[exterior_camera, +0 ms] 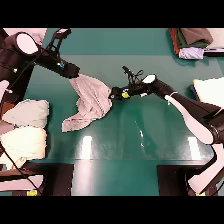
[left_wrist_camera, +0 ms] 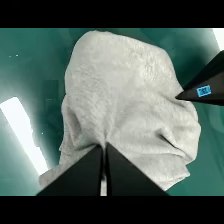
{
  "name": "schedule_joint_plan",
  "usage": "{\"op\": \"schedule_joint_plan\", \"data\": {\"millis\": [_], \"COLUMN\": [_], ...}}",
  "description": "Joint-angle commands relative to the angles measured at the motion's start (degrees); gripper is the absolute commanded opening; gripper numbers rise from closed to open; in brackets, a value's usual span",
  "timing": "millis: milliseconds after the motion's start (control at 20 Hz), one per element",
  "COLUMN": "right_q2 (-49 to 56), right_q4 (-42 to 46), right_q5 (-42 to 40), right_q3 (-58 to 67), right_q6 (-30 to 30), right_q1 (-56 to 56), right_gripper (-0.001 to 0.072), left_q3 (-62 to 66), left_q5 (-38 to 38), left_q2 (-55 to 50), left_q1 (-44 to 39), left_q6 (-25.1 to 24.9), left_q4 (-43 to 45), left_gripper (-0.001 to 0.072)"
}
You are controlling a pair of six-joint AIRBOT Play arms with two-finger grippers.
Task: Fold the shirts.
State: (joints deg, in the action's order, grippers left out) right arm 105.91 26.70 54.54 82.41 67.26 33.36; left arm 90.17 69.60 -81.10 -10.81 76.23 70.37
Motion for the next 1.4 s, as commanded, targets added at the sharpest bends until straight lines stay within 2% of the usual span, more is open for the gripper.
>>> {"op": "schedule_joint_plan", "data": {"millis": [0,150,300,500,700,900,1100,1200,1350], "right_q2": [-5.3,-16.3,-24.7,-31.8,-33.0,-32.4,-28.0,-25.5,-22.8], "right_q4": [4.9,16.9,27.4,32.1,32.0,32.0,31.9,31.9,31.8], "right_q5": [1.3,7.4,15.6,19.4,25.6,26.8,26.1,24.6,20.1], "right_q3": [0.5,5.3,16.5,27.8,34.0,25.7,11.8,5.2,-2.0], "right_q6": [0.2,5.9,9.9,11.7,15.1,16.3,16.2,16.0,15.2], "right_q1": [-2.1,-7.1,-9.2,-8.8,-8.7,-8.7,-8.7,-8.7,-8.7], "right_gripper": [0.0012,0.0012,0.0011,0.0012,0.0011,0.0012,0.0012,0.0012,0.0012], "left_q3": [1.4,6.4,9.9,13.5,14.8,9.1,-8.9,-19.2,-31.8], "left_q5": [-1.7,-1.4,-1.4,1.4,5.0,7.4,8.3,6.4,-0.7], "left_q2": [5.3,13.2,21.1,27.6,27.5,24.0,19.6,17.2,14.7], "left_q1": [0.0,0.0,-0.2,-0.2,-0.2,-0.2,-0.2,-0.2,-0.2], "left_q6": [0.4,0.4,0.4,0.3,0.3,0.2,-0.5,-2.1,-6.3], "left_q4": [2.2,3.3,-2.5,-10.8,-16.8,-14.3,-13.7,-13.7,-13.7], "left_gripper": [0.0024,0.0024,0.0024,0.0024,0.0024,0.0024,0.0025,0.0025,0.0025]}}
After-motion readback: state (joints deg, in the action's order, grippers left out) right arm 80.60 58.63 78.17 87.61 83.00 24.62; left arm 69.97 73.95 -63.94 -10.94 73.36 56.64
